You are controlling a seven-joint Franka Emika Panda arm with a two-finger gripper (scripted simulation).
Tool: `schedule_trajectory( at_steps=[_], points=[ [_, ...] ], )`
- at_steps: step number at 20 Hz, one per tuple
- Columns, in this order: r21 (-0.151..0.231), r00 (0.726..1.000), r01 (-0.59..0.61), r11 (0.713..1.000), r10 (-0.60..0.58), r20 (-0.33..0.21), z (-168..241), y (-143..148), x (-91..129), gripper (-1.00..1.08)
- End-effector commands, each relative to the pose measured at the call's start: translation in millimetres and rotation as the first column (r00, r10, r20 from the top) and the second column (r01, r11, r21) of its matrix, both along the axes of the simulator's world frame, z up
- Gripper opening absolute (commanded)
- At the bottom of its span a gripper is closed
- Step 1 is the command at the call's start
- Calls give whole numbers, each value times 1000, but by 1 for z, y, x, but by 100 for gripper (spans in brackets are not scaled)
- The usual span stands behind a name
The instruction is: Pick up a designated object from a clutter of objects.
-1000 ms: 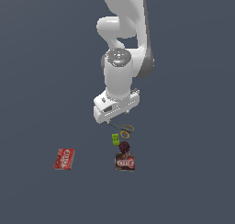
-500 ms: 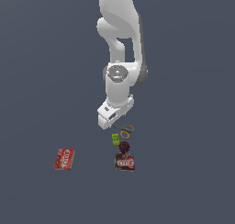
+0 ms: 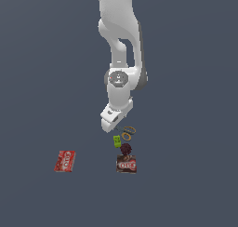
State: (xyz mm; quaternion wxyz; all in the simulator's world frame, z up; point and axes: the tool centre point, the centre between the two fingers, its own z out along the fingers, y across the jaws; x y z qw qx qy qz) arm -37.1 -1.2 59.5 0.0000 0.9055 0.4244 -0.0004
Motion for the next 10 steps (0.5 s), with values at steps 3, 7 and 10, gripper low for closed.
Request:
schedule_trajectory(
  at_steps=[3,7,10],
  points=[
    [0,1000,-3,1000,3,0,-1,0,0,100],
    [0,1000,-4,1000,4,0,-7,0,-1,100],
    [0,1000,-4,1000,4,0,-18,0,-1,100]
  ],
)
